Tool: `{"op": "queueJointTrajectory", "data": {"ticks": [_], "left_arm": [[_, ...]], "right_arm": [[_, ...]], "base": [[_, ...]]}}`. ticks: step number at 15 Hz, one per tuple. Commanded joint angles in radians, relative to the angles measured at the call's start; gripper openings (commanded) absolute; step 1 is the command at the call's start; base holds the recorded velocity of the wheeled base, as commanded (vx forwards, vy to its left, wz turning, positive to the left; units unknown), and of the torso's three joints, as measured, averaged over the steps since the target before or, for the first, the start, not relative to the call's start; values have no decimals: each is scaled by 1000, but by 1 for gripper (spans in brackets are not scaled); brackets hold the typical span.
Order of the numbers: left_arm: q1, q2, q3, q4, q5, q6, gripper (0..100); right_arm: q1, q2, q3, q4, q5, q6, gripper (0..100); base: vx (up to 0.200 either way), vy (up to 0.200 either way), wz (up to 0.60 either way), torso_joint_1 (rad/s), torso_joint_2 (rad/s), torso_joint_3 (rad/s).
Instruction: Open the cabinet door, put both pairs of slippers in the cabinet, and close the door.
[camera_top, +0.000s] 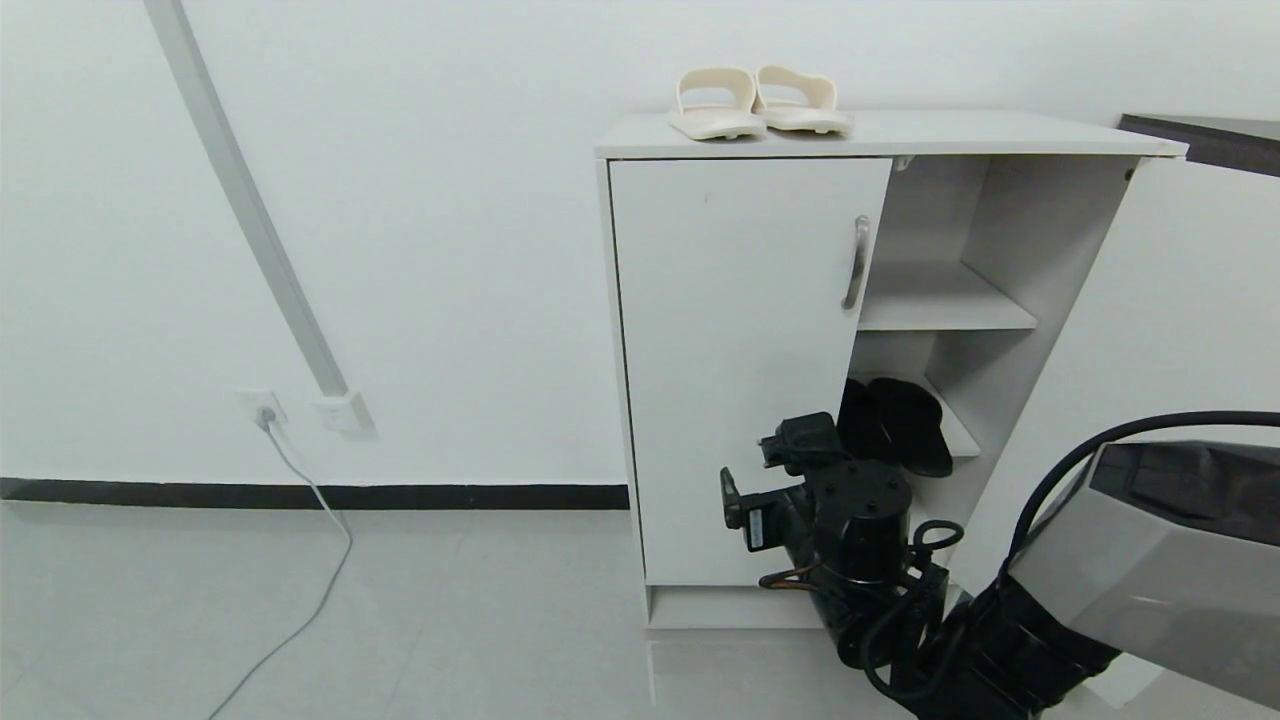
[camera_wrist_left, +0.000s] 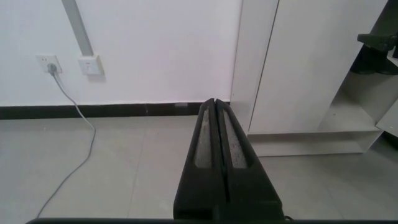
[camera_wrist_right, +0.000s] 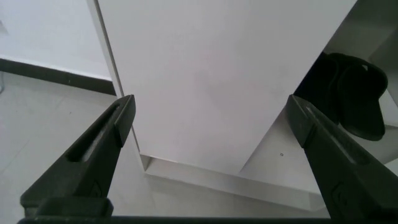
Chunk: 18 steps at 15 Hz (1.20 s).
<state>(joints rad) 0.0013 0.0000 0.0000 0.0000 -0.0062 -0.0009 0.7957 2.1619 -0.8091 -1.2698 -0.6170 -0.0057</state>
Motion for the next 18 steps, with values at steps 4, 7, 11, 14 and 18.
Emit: {"op": "queueJointTrajectory", "data": {"ticks": [4,7,11,14,18], "left_arm": [[0,2,0,0,0,-1,0],[0,2,0,0,0,-1,0],[0,2,0,0,0,-2,0],[0,2,0,0,0,1,0],[0,2,0,0,0,1,0]], "right_arm": [[0,6,2,0,0,0,100],[0,6,4,1,0,0,100],[0,6,8,0,-1,-2,100],[2,3,8,0,-1,-7,100],[2,6,5,3,-1,-8,100]], "base": [[0,0,0,0,0,0],[0,0,0,14,-140,-138],[0,0,0,79,-404,-321],[0,0,0,110,-458,-338],[0,0,0,146,-466,-323]]}}
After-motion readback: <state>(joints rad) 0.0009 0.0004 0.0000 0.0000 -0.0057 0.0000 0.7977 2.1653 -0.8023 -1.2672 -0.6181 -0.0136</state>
